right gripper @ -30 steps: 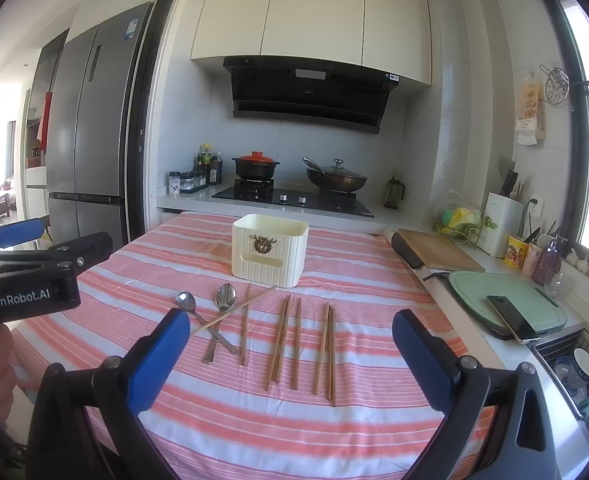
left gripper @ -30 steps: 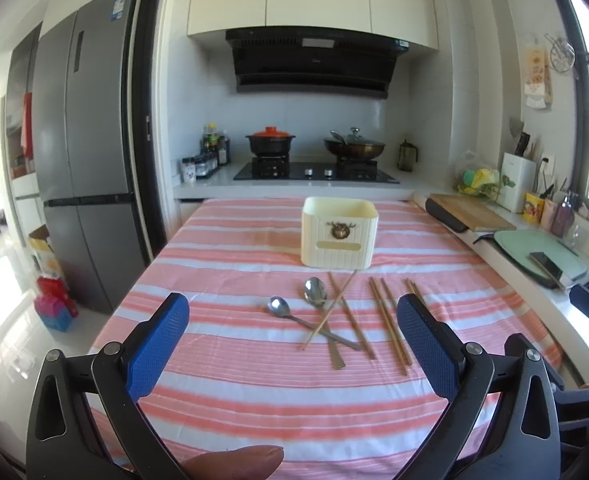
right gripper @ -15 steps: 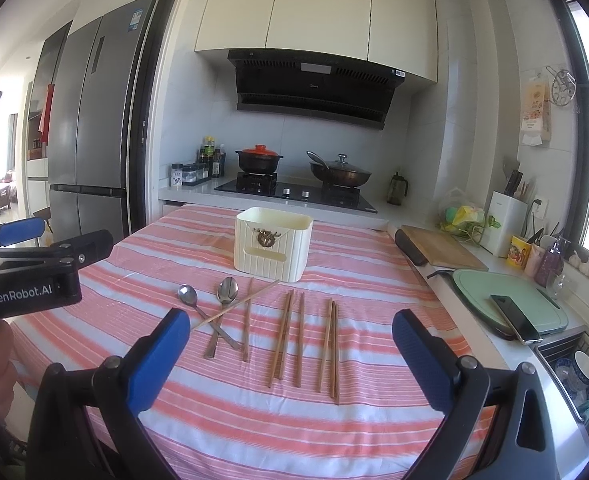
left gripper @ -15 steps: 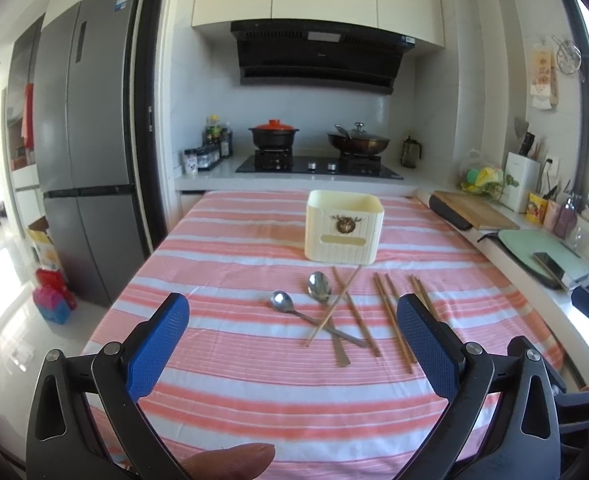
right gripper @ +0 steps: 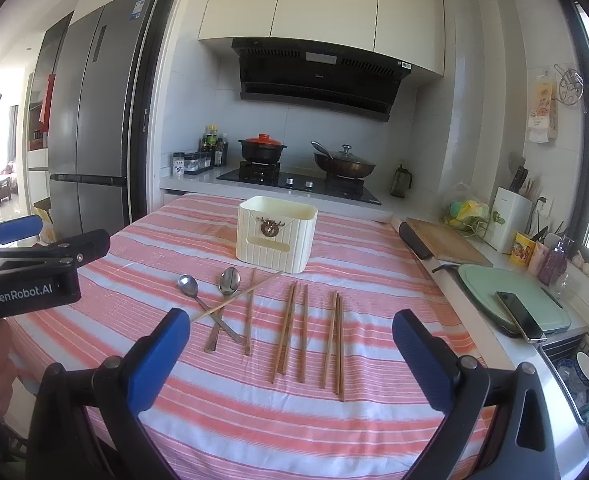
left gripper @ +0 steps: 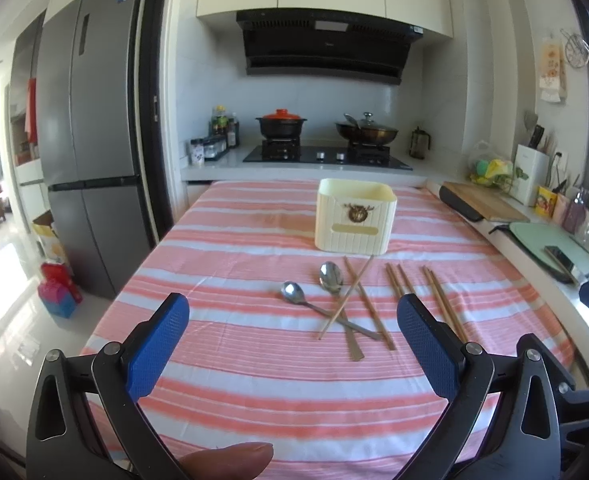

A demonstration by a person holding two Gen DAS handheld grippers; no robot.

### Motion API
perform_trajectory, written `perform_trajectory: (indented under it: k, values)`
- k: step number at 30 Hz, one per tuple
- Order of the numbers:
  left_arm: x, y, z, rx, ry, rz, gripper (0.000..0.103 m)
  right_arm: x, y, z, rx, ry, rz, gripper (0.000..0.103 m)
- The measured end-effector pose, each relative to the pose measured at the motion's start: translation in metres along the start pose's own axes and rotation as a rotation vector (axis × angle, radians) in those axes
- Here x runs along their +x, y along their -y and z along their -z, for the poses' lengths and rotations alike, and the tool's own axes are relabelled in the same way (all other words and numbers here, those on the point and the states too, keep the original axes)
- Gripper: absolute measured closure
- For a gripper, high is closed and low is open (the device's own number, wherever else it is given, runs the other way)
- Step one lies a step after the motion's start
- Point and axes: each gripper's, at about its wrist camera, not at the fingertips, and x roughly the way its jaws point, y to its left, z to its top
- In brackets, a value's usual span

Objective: Organize utensils

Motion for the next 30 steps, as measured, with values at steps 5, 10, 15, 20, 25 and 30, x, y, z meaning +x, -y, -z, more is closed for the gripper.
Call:
perform_trajectory:
  k: [5,10,15,20,25,30]
  values:
    - [0.011,-0.002,0.002,-0.013,-0.03,0.008,0.0,0.005,-0.002,0.0,-0.018,-0.012,0.002,0.0]
    - [0.02,-0.001,0.003,-0.008,-0.057,0.017,0.0,0.009,0.001,0.001,-0.009,-0.019,0.014,0.0]
    - [0.03,-0.001,0.01,-0.002,-0.084,0.021,0.0,0.018,0.004,0.004,0.001,-0.047,0.015,0.0]
    - [0.053,0.002,0.019,0.017,-0.177,0.007,0.0,0.024,0.009,0.007,0.019,-0.072,0.018,0.0]
    - [0.086,-0.002,0.022,-0.008,-0.274,0.013,0.0,0.029,0.016,0.011,0.037,-0.098,0.031,0.0]
    - [0.122,-0.018,0.024,-0.09,-0.364,0.018,0.0,0.034,0.025,0.015,0.055,-0.12,0.053,0.0]
